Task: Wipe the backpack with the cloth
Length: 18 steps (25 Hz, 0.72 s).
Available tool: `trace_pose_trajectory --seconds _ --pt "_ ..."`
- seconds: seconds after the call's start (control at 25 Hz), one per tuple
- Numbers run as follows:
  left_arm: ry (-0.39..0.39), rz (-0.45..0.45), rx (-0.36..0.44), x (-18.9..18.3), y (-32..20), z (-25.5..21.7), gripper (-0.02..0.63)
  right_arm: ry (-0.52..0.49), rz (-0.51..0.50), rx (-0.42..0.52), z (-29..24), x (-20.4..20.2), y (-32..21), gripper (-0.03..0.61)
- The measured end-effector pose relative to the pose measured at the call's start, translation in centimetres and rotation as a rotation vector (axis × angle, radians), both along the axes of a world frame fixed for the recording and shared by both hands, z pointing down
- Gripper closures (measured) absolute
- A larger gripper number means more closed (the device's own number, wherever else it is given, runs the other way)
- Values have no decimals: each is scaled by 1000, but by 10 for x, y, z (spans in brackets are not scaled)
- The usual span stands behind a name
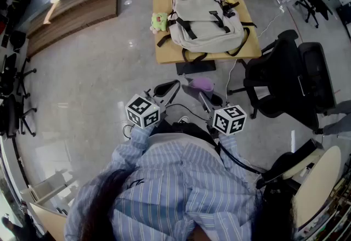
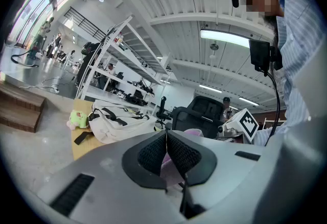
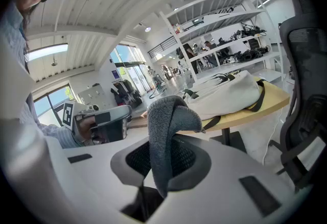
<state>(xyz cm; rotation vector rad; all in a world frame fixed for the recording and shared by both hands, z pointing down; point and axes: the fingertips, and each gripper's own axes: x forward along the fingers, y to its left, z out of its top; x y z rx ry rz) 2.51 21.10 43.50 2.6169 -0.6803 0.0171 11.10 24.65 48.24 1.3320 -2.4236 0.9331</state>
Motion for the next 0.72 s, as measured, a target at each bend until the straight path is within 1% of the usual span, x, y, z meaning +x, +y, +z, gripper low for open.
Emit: trace_pose_trajectory --seconds 0.2,0.48,0.72 --pt "-26 -7 28 -1 4 2 609 -4 -2 0 1 -1 3 537" --pt "-14 -15 11 2 10 5 609 -11 -1 4 4 4 8 537" --pt "-5 -19 2 5 18 5 609 -64 13 14 1 8 12 537"
